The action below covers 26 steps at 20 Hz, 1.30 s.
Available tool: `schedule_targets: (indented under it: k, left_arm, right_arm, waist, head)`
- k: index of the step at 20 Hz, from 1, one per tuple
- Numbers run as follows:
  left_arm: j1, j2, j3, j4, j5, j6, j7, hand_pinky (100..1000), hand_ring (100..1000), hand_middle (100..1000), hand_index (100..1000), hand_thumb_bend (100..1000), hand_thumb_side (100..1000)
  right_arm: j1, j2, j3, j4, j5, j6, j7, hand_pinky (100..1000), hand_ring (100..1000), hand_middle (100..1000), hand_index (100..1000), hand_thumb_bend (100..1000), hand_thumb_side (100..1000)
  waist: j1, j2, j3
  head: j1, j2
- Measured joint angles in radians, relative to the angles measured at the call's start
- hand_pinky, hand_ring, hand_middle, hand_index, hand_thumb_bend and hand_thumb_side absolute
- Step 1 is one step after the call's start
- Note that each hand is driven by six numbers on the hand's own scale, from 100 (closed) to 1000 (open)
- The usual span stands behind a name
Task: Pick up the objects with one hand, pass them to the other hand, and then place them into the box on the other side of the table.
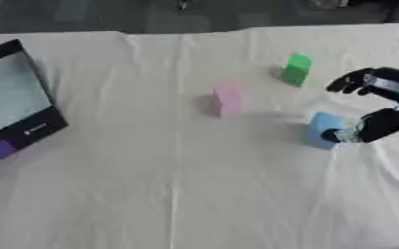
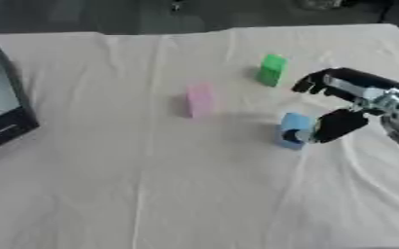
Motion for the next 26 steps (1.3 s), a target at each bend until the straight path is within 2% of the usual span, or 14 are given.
schedule_targets:
  k: [5,9,11,15,26]
  left_arm:
    - [0.004,-0.001,-0.001,-0.006,-0.011,0.005,-0.004,884,803,827,765,229,708]
    - [0.008,-0.001,-0.001,-0.006,-0.010,0.008,-0.002,884,804,828,768,228,710]
    - [0.008,-0.001,-0.001,-0.006,-0.010,0.009,-0.001,884,804,830,797,227,713]
    - [0.008,-0.001,-0.001,-0.006,-0.007,0.012,0.006,886,803,829,788,227,713]
    - [0.008,-0.001,-0.001,-0.006,-0.006,0.012,0.007,888,804,830,788,221,716]
  right_arm:
    - [-0.016,0.030,0.013,0.092,0.074,-0.033,0.017,898,882,826,862,558,325]
    - [-0.028,0.048,0.016,0.151,0.093,-0.055,0.018,899,881,825,861,556,323]
    - [-0.035,0.055,0.021,0.172,0.098,-0.062,0.022,900,880,825,862,555,323]
    - [-0.046,0.063,0.033,0.217,0.114,-0.073,0.031,901,877,823,862,552,326]
    - [-0.060,0.076,0.047,0.269,0.121,-0.078,0.030,894,840,761,800,461,218]
  waist:
    - [0.000,0.005,0.004]
    - [0.000,0.006,0.006]
    - [0.000,0.008,0.007]
    - [0.000,0.012,0.009]
    - [0.000,0.013,0.013]
  head:
    - [-0.015,-0.001]
    - [-0.017,-0.001]
    - [-0.018,-0.001]
    - [-0.021,-0.001]
    - [-0.023,-0.001]
